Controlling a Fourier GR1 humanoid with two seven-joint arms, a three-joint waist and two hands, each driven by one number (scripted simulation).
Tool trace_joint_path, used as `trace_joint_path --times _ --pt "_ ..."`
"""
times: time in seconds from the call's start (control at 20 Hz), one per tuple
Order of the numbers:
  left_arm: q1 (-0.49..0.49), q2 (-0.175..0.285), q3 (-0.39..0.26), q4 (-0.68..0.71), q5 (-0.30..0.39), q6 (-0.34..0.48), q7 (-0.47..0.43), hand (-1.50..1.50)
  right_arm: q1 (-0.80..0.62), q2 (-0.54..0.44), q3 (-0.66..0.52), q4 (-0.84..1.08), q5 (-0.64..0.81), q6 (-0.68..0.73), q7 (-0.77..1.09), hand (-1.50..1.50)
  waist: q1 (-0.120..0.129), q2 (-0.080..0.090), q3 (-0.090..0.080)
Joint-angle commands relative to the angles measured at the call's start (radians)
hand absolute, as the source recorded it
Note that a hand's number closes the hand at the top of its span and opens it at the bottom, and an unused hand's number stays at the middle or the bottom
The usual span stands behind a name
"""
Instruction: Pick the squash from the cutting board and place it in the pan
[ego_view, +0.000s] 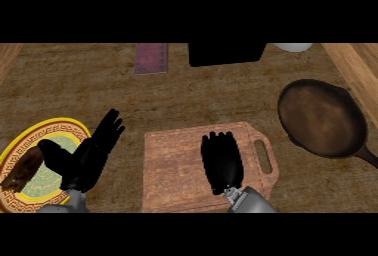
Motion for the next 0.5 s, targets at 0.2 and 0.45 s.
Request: trace_joint_path --times 0.2,0.45 --pt "-0.039 -0.01 -0.005 0.006 0.004 -0.004 0.018 0.0 0.178 0.037 -0.082 -0.366 -0.01 -0.273 0.336 1.5 0.051 -0.006 -0.007" --pt "-0.019 -0.035 -0.048 0.0 -0.028 -0.004 -0.007 0.0 0.293 0.038 -0.083 -0.509 -0.079 -0.512 0.353 1.5 0.08 0.002 -0.006"
